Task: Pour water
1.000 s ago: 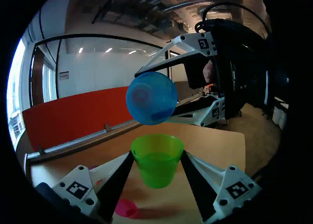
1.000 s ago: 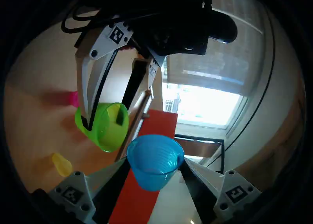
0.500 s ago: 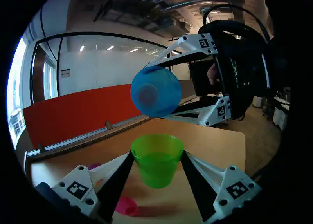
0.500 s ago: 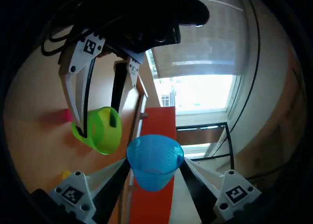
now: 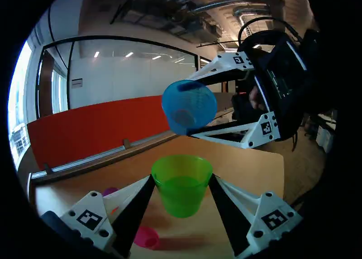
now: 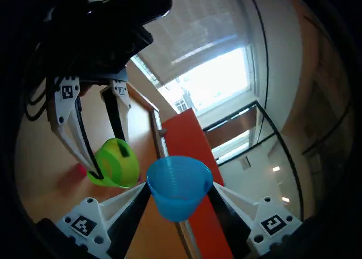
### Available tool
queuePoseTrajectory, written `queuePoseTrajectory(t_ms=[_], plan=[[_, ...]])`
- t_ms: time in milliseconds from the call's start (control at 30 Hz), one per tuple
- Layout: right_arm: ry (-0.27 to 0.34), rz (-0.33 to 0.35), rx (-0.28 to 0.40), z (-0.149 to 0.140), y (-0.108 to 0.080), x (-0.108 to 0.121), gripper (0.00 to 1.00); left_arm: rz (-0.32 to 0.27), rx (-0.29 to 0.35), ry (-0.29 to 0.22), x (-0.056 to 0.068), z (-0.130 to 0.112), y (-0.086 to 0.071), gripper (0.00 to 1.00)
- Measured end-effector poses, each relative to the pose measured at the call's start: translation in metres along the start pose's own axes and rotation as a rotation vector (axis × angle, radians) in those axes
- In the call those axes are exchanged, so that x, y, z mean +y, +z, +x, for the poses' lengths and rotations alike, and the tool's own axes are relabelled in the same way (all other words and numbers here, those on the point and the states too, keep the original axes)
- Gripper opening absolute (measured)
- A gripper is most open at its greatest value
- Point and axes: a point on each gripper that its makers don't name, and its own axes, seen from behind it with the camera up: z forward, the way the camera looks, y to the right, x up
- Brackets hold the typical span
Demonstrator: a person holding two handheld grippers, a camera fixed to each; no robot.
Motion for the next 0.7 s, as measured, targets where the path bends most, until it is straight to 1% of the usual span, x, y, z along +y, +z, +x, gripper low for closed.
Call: queuePoseTrajectory(t_ms=[167,400,567,700], plan=[[0.161,-0.049,-0.022,-0.01,-0.002,0.009,0.9,0.004,-0.001,-0.004,-0.001,0.0,-0.001,0.86],[0.39,-0.078,-0.065,-0.031,-0.006,0.012,0.9,0.007,-0.001,-0.005,-0.003,0.001,-0.002,0.86],[0.519,-0.088,-0.097,-0.048,-0.008,0.011,0.9,0.008,-0.005,-0.008,-0.004,0.0,-0.003,0.86],[0.599,-0.076,-0.122,-0.059,-0.009,0.005,0.9,0.012,-0.012,-0.003,-0.005,-0.003,-0.002,0.85]])
